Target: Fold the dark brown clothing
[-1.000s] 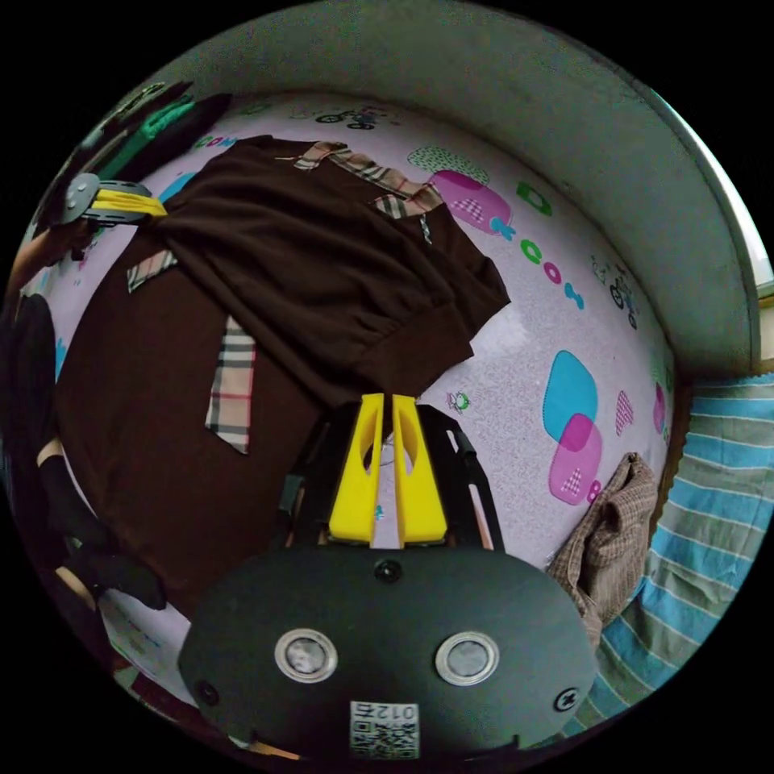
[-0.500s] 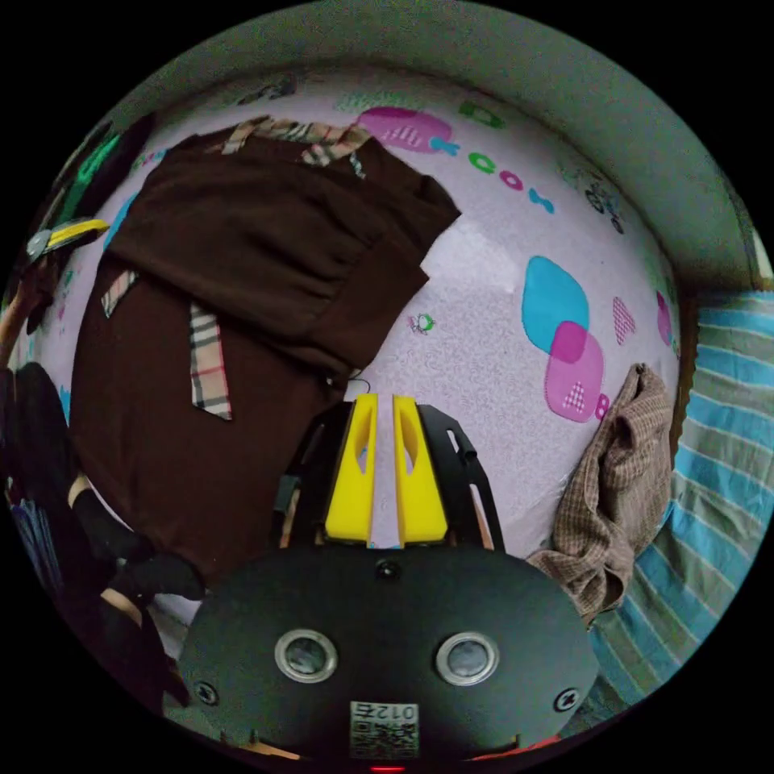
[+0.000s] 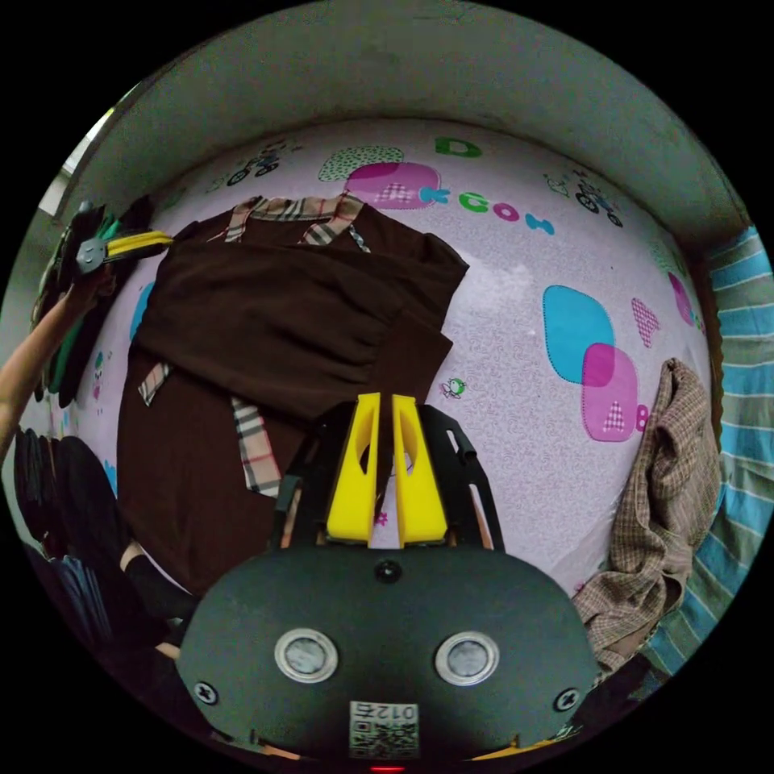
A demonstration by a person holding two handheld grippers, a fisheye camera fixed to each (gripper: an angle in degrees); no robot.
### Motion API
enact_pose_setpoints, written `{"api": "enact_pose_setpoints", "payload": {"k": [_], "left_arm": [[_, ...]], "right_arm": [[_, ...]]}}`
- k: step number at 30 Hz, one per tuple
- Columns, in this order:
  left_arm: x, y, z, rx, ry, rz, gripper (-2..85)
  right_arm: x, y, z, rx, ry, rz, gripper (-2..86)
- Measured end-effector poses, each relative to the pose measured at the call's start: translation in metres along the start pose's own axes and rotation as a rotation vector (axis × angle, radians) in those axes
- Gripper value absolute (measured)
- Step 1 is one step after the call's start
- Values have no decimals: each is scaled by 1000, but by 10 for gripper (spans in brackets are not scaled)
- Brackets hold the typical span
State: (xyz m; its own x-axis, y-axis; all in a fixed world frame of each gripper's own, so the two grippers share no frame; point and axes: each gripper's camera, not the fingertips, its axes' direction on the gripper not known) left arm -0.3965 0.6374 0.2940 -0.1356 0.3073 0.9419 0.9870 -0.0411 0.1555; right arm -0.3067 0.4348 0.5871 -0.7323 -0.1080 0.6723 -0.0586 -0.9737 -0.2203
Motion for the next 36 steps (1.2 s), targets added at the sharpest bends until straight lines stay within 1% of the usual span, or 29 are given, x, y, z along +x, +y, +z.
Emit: {"api": "enact_pose_setpoints", "payload": {"k": [5,9,13,15,18,22,26,28,31,32,34,36], "left_arm": [[-11,9,20,-79,-2,-15,7],[-27,17,22,-58,33,-39,1],[-81,34,23,-22,221,-236,-1],[-115,49,27,6,355,-360,-1],[-139,66,34,3,398,-441,-1],[-144,75,35,-2,364,-436,0],[-150,83,40,-22,388,-458,1],[-151,86,37,-19,353,-470,2],[-149,92,15,65,318,-493,4],[-143,92,5,102,329,-472,5],[-128,88,-4,117,343,-419,6],[-110,82,-3,91,379,-343,6]], "right_arm": [[6,4,11,-24,-8,-28,1],[19,7,24,-49,-26,-5,-2],[32,8,29,-51,-59,10,-3],[36,10,31,-47,-66,8,-3],[43,15,34,-36,-85,13,-2],[53,20,39,-36,-117,28,3],[61,23,38,-17,-141,38,4],[71,24,27,49,-133,72,6],[89,23,15,149,-132,141,5],[92,22,14,159,-136,154,4],[101,15,20,171,-156,190,4],[100,9,30,158,-175,194,5]]}}
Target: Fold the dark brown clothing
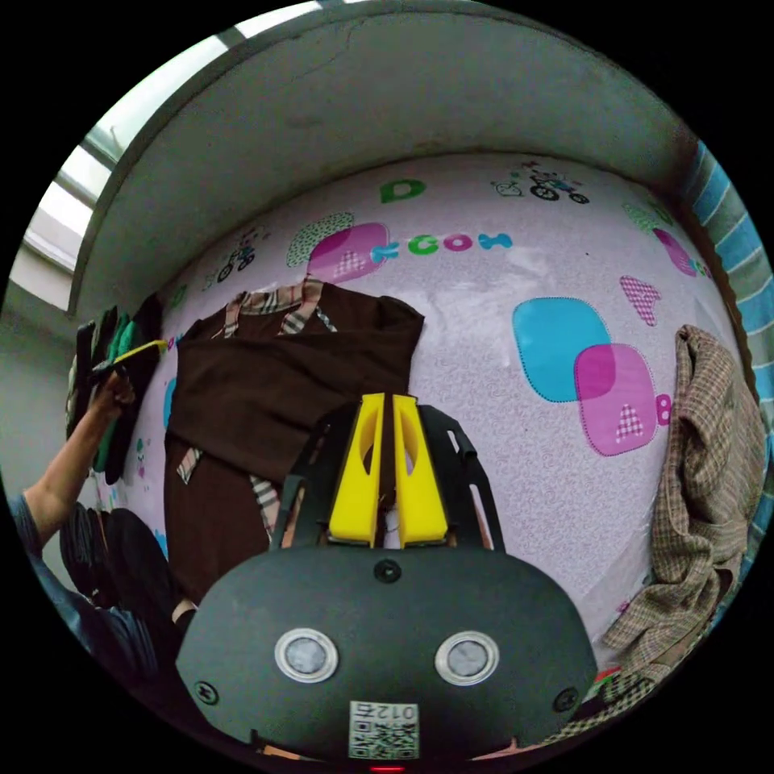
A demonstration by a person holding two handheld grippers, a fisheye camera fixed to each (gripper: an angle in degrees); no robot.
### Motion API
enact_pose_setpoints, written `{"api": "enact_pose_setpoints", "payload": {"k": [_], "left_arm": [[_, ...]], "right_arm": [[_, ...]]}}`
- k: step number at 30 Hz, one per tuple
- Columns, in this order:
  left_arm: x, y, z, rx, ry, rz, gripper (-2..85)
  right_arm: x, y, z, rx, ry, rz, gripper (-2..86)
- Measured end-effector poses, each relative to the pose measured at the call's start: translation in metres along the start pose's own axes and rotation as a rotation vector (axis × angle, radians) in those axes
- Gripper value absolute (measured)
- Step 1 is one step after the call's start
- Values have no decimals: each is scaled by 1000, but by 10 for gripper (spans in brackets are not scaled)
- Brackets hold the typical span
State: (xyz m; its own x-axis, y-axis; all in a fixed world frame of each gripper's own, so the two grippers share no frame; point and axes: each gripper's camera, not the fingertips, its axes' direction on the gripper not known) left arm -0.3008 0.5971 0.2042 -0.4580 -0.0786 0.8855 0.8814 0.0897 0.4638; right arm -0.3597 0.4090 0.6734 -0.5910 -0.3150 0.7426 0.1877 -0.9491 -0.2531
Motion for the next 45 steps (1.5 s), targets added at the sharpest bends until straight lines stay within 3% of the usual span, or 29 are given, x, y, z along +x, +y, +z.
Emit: {"api": "enact_pose_setpoints", "payload": {"k": [6,15,22,26,34,45], "left_arm": [[20,5,43,-192,-77,76,3],[9,16,38,-158,-199,15,2],[45,61,-3,-94,-42,75,7],[85,111,-8,-177,80,120,7],[154,207,-6,-366,116,284,7],[189,248,0,-458,142,146,8]], "right_arm": [[-18,-6,46,-108,112,-107,2],[7,4,64,-57,149,17,-9],[-8,51,45,-86,65,-82,-9],[-19,91,46,-157,81,-127,-9],[-12,192,56,-278,37,-58,-2],[11,283,79,-482,0,-48,70]]}}
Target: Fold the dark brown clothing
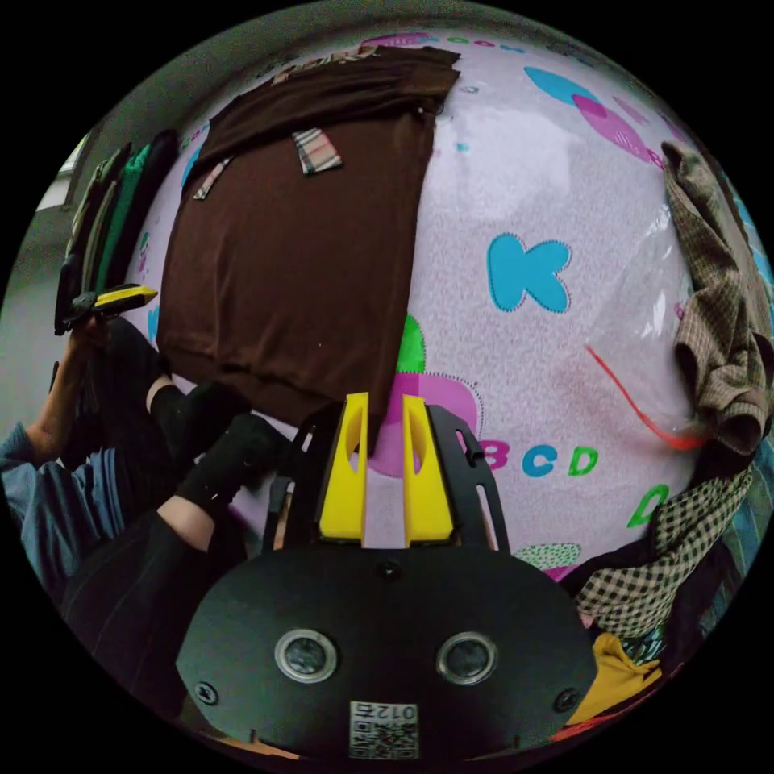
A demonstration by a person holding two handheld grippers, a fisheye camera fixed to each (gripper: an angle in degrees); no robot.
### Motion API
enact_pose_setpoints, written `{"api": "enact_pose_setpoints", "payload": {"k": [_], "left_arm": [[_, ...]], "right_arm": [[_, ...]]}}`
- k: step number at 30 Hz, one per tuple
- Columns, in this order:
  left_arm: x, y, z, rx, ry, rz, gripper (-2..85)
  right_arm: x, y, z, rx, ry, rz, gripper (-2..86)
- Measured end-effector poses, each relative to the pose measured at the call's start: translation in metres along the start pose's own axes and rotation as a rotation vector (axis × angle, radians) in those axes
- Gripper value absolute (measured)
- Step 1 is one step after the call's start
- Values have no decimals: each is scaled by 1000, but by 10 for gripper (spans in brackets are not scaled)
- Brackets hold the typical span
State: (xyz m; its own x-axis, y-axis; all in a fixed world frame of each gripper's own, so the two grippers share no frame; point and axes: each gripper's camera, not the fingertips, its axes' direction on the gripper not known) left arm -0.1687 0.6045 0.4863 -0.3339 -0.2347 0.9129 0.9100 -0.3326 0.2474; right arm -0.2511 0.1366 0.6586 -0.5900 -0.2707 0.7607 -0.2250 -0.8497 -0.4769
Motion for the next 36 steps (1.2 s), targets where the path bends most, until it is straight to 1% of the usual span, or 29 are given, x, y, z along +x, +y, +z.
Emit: {"api": "enact_pose_setpoints", "payload": {"k": [4,6,11,15,20,27,30,36], "left_arm": [[2,8,-2,-12,-35,-76,9],[0,12,-3,-26,-26,-122,11],[-4,14,4,-142,-60,-216,25],[3,9,18,-242,-14,-225,43],[3,0,49,-378,19,-274,66],[15,-10,73,-507,45,-220,81],[17,-12,77,-524,18,-219,75],[25,-8,76,-534,-63,-200,48]], "right_arm": [[11,9,24,-4,-56,19,76],[13,11,36,-18,-51,5,77],[19,14,62,-29,-75,-35,80],[24,20,81,-55,-78,-81,85],[43,30,96,-7,-163,-53,82],[61,47,118,41,-263,-13,87],[57,52,126,51,-216,-27,82],[37,62,143,27,-4,-55,42]]}}
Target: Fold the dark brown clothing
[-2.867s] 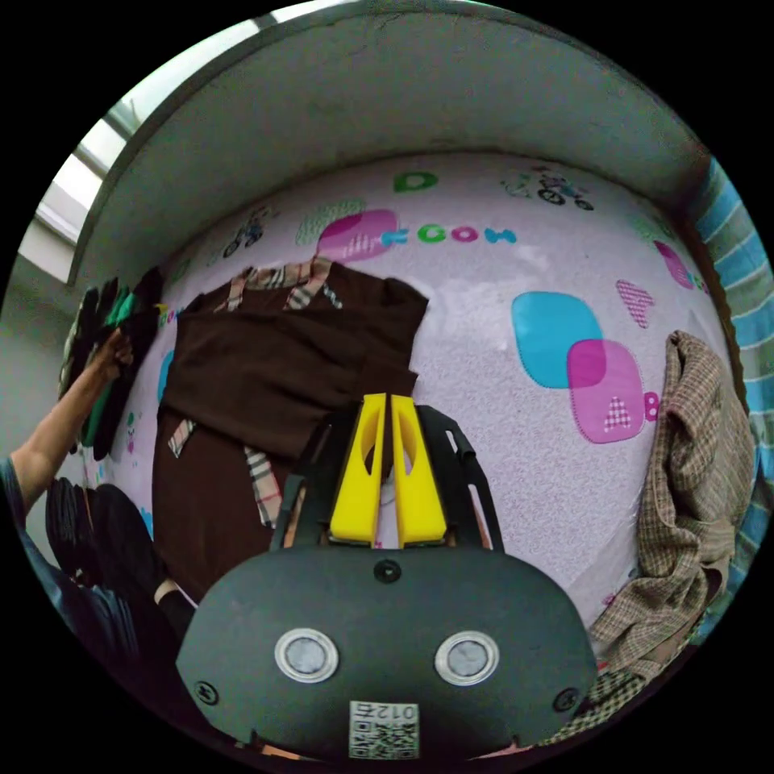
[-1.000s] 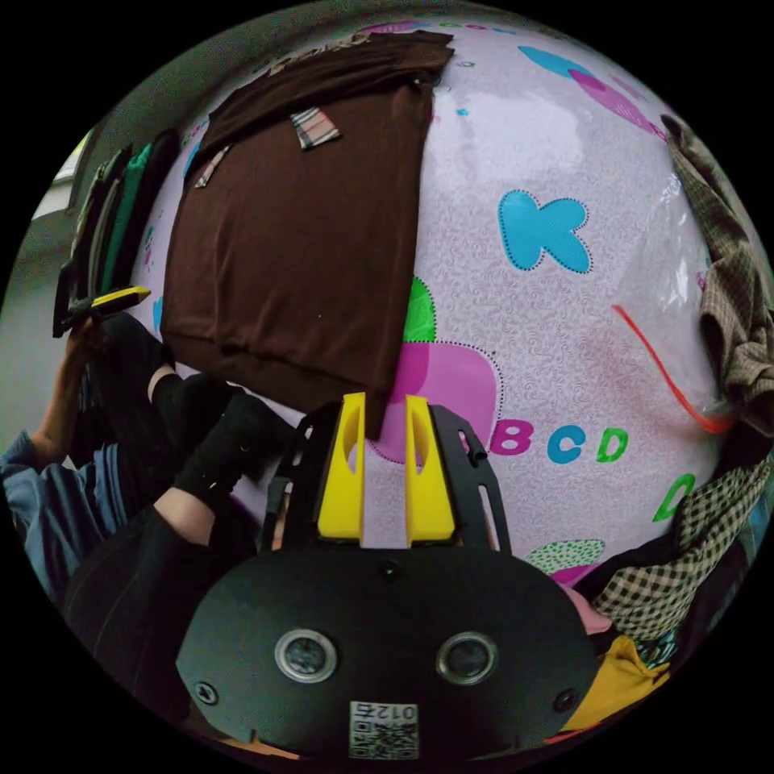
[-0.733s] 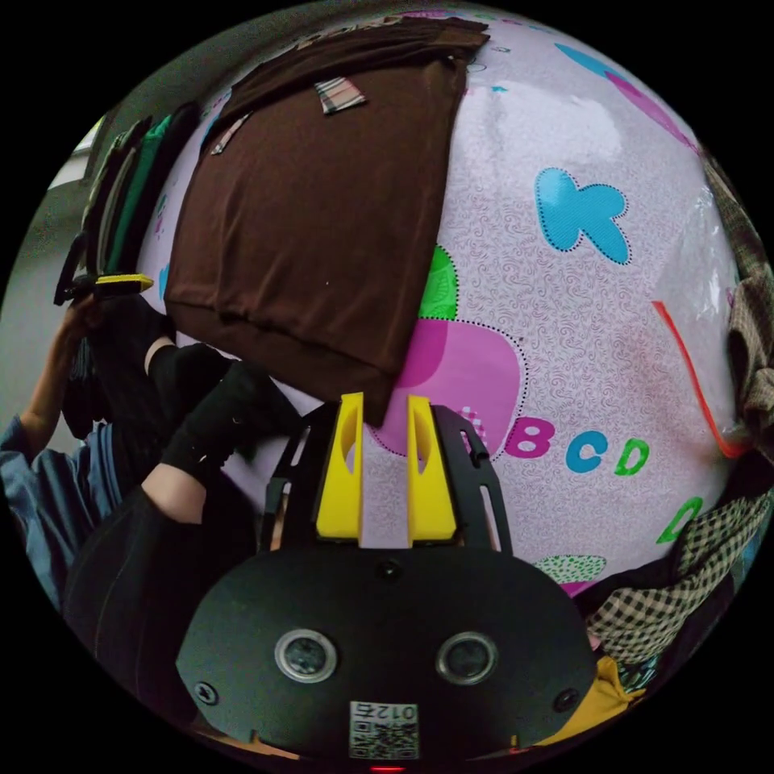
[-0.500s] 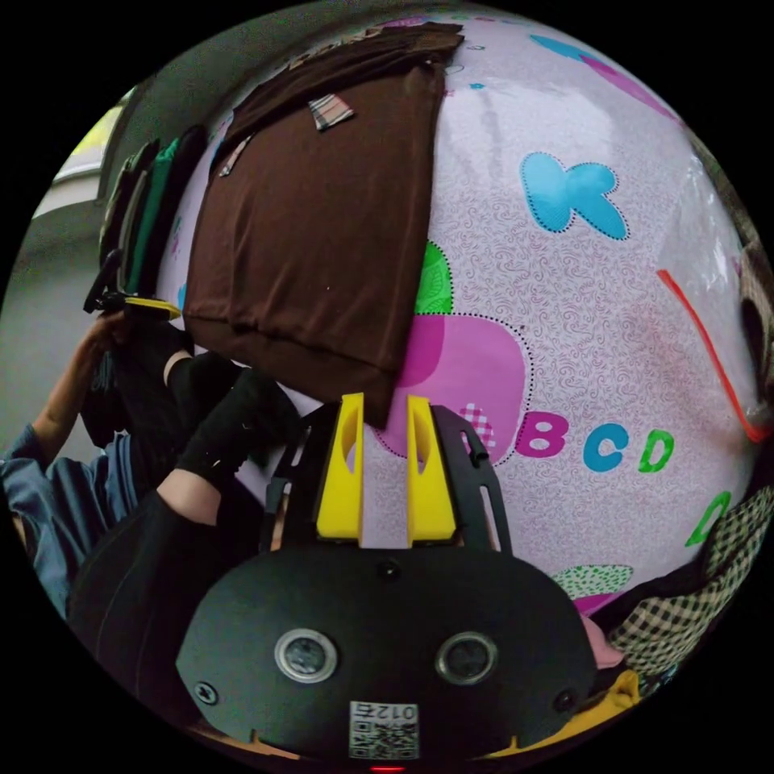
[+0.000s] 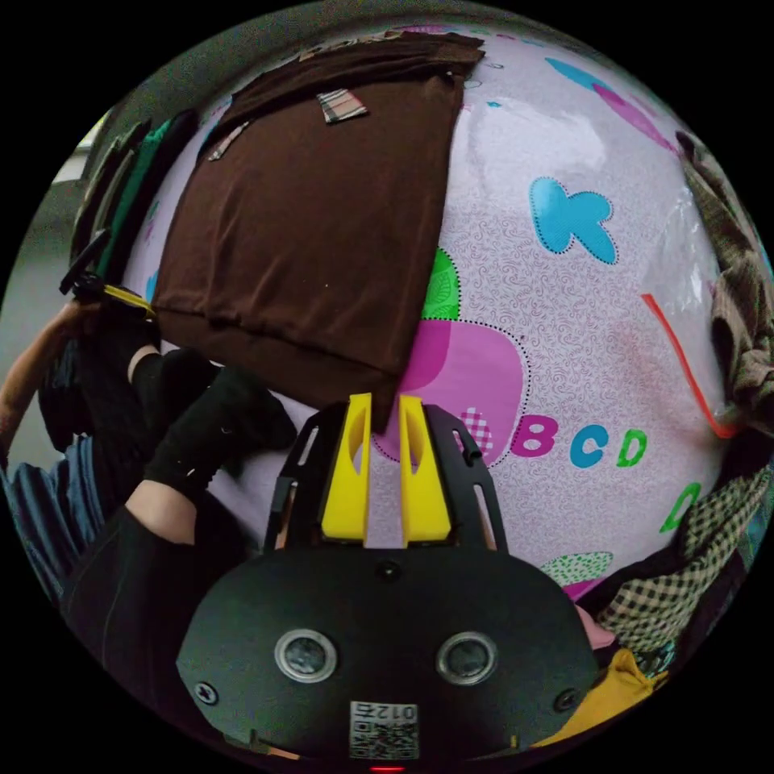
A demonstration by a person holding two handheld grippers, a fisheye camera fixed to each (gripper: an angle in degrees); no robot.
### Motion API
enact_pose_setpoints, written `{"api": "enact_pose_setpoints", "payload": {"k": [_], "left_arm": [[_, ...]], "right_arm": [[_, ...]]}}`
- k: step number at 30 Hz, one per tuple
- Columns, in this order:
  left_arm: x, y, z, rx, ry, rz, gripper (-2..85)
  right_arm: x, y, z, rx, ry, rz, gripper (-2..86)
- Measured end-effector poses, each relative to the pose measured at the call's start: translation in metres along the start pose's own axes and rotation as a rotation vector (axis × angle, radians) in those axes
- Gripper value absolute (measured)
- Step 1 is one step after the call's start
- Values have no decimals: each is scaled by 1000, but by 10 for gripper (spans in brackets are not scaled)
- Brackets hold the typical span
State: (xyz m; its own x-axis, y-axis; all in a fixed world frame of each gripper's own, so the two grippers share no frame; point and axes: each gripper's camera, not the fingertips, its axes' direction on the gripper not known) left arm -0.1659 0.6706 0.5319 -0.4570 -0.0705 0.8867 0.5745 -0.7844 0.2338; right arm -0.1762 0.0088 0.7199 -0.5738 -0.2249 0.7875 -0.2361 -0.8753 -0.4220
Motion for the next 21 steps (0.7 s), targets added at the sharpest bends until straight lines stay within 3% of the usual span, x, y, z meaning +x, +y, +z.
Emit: {"api": "enact_pose_setpoints", "payload": {"k": [6,13,21], "left_arm": [[14,22,1,46,-83,98,13],[-21,72,-29,202,74,150,4],[-75,170,-79,424,231,238,2]], "right_arm": [[-5,17,13,-12,58,-25,-7],[45,55,-30,186,-239,72,-10],[68,100,-80,337,-384,60,-10]]}}
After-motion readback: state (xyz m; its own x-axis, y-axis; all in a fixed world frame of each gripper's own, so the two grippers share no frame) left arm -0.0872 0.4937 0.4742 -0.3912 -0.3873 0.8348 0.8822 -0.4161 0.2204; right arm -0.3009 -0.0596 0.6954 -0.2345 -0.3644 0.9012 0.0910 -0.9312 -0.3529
